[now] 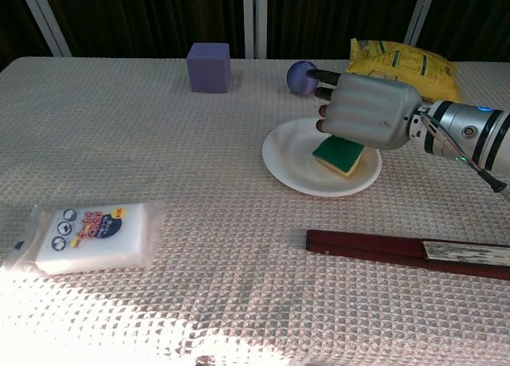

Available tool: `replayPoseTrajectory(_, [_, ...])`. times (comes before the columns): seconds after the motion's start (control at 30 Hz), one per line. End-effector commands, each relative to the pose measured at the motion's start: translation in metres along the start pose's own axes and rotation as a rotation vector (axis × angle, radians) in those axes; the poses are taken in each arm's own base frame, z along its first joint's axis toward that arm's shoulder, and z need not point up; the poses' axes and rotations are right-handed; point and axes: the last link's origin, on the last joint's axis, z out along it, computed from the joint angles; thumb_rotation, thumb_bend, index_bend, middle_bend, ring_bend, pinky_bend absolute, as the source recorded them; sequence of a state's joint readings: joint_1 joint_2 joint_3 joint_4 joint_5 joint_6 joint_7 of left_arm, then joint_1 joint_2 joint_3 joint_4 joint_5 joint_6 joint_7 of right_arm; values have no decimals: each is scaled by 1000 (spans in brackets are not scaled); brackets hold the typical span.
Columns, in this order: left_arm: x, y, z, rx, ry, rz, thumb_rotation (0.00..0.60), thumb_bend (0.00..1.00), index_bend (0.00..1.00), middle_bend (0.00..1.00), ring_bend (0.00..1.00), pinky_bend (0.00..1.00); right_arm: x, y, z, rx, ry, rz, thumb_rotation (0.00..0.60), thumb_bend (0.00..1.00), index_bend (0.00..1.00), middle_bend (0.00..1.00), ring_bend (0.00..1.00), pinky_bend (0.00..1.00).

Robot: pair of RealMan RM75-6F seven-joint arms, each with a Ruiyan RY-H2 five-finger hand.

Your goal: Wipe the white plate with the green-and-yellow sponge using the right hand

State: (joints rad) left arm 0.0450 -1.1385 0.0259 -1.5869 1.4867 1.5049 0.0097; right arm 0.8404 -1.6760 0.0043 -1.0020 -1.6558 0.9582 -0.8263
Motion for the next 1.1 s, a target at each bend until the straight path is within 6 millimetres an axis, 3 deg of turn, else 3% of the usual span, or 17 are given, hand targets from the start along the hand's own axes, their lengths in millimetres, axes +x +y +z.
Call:
replayPoseTrajectory(0.03, [-1, -1, -1, 4, -1, -3, 600, 81, 228, 102, 53, 106, 6, -8, 6, 23, 15, 0, 600, 261, 609, 440, 200, 0])
replayPoseTrajectory(0.33, [-1, -2, 0, 0, -1, -1, 600, 80, 228, 101, 53, 106, 24, -24, 20, 36, 65, 41, 600, 261, 609, 440, 205, 0])
replayPoseTrajectory(0.53, [1, 0, 2, -9, 4, 0, 600, 81, 228, 102, 53, 106, 22, -4, 13, -73, 73, 112, 600, 261, 610, 440, 206, 0])
replayPoseTrajectory(0.73, [3, 3, 4, -21, 11, 5, 600, 81, 228, 102, 53, 106, -3, 23, -19, -181, -7, 166, 600, 261, 609, 440, 206, 0])
replayPoseTrajectory(0.93, [4, 5, 4, -26, 16, 7, 600, 81, 228, 101, 53, 106, -35, 23, -49, -228, -139, 238, 600, 260, 594, 430, 196, 0])
replayPoseTrajectory(1.03, [4, 7, 3, -32, 15, 12, 600, 80, 228, 102, 53, 106, -45, 21, -55, -242, -175, 265, 600, 260, 527, 404, 190, 0])
replayPoseTrajectory(1.1, [5, 7, 3, -33, 17, 13, 600, 81, 228, 101, 53, 106, -50, 20, -58, -248, -200, 271, 600, 261, 409, 366, 181, 0])
